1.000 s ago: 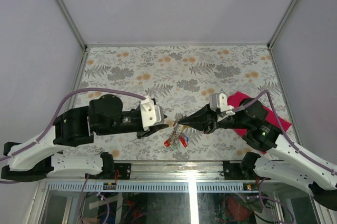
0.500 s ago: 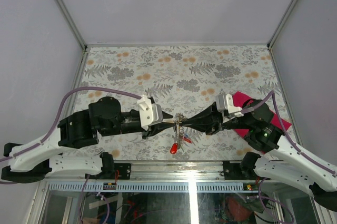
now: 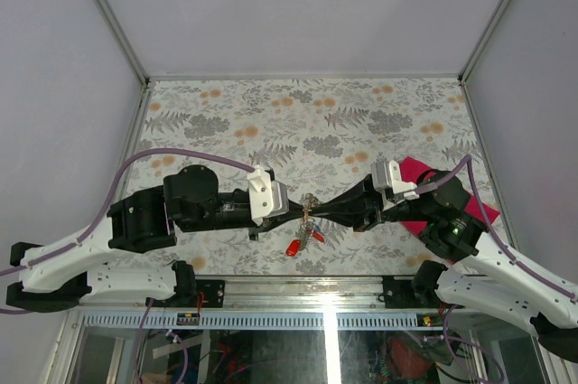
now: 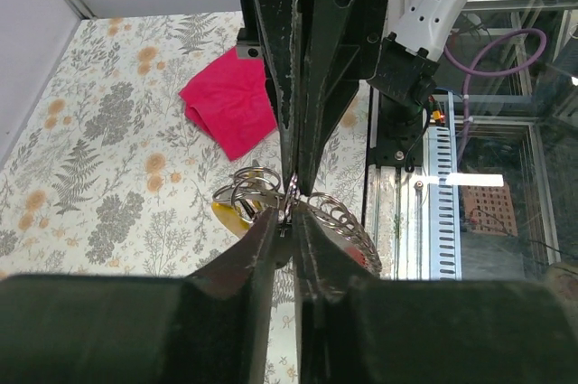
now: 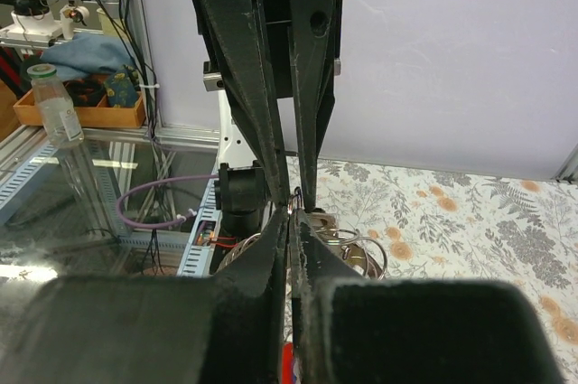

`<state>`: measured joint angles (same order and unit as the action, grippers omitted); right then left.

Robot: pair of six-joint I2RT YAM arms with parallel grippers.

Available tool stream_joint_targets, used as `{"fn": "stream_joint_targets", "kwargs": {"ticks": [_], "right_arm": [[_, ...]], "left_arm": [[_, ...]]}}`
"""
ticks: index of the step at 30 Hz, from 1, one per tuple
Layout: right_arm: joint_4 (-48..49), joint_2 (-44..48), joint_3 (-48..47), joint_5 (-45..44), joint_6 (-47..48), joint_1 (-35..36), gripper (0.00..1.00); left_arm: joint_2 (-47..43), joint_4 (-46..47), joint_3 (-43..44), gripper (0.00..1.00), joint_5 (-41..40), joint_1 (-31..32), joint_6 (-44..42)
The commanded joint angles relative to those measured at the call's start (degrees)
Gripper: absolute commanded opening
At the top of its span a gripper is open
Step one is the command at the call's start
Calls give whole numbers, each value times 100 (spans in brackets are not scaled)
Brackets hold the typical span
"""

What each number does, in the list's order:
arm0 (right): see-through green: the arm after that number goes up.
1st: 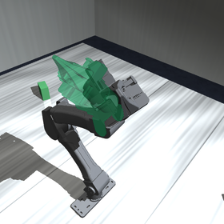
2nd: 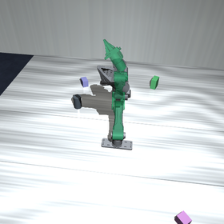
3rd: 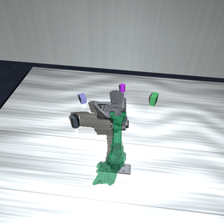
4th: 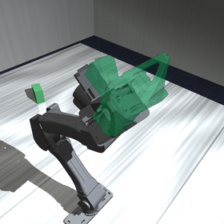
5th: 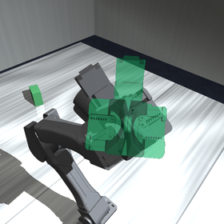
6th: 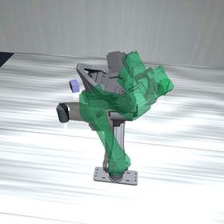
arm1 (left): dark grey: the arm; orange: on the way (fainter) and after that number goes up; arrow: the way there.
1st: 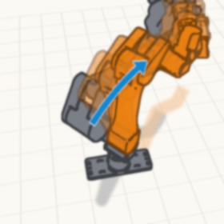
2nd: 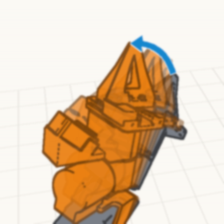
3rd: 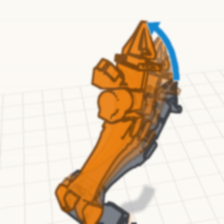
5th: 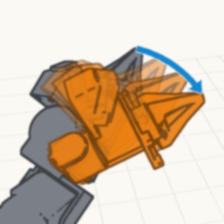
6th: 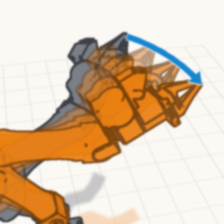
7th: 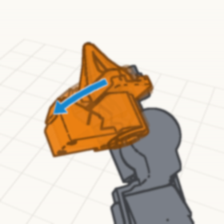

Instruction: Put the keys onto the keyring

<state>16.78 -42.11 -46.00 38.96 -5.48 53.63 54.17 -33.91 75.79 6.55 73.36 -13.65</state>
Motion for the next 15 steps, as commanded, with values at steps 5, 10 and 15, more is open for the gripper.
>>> {"fn": "stream_joint_targets", "kwargs": {"ticks": [5,10,15], "right_arm": [[625,111,-180,94,-105,-8,0],[662,204,-181,-40,-144,-5,0],[819,240,-155,-89,-272,-10,0]], "left_arm": [[9,140,199,1,100,17,-77],[3,137,204,0,106,18,-82],[-12,146,232,2,117,16,-65]]}}
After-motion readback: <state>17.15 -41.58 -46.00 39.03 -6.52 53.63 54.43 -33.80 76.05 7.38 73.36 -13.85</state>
